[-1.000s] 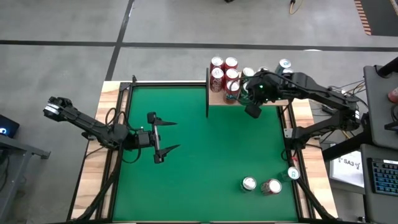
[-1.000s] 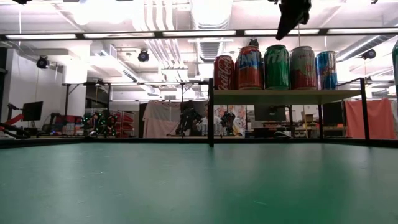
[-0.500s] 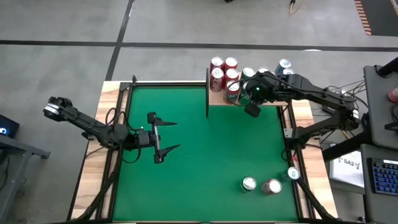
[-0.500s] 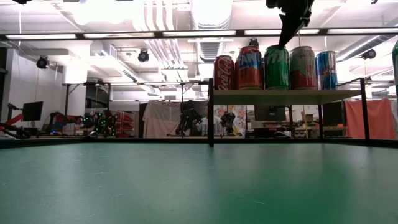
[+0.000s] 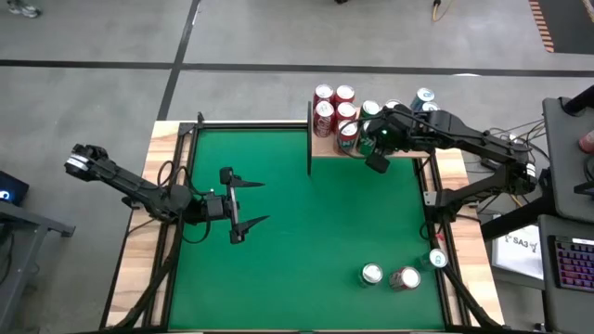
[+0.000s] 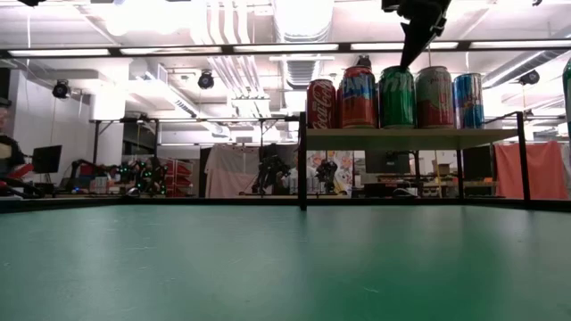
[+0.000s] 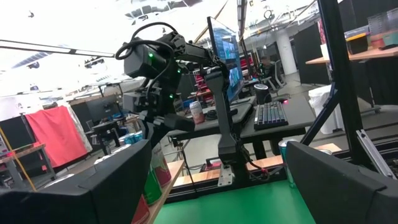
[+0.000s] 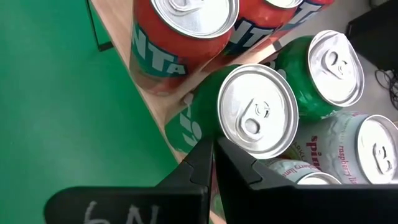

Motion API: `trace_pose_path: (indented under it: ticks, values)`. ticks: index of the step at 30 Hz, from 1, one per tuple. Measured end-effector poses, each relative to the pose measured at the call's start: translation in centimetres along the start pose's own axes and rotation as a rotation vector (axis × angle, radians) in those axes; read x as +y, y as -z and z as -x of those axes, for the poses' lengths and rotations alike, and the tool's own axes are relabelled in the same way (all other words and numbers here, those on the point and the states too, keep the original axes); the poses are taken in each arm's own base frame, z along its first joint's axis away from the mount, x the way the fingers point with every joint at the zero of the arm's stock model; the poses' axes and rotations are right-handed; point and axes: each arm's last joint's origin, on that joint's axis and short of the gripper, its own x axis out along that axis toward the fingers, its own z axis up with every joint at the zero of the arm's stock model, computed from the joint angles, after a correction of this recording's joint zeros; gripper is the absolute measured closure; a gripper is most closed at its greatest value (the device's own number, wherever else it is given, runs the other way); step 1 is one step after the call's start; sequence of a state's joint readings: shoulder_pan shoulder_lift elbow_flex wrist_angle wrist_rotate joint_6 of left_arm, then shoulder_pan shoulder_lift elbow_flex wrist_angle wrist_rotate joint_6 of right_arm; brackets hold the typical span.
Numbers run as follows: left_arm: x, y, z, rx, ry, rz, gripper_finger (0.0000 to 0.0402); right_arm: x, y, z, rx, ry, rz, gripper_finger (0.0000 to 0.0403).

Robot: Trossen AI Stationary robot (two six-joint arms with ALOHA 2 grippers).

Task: Place canned beverage on shelf
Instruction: Put the top green soda can on the shelf aligned with the other green soda can, then put the red-white soda can on the shelf aligned with the other red-white soda cans

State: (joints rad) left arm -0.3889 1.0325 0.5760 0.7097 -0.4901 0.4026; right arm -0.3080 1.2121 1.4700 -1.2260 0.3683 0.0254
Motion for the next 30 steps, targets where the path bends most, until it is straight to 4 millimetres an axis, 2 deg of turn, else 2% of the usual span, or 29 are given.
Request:
trace_pose_path:
  ticks: [8,21,30]
  values:
    - [0.0,0.0,0.0,-0.001,0.000,0.000,0.0047,0.4,-0.3,1.7,-0.070,-0.036,-0.042,0.0394]
    - [0.0,0.0,0.0,-0.001,0.000,0.000,0.0047,4.6,-0.3,5.2,-0.168,-0.195,-0.107,0.0394]
    - [-0.1,0.1,-0.1,0.003,0.002,0.010,0.0047,6.2,-0.3,7.6,-0.208,-0.362,-0.189,0.0394]
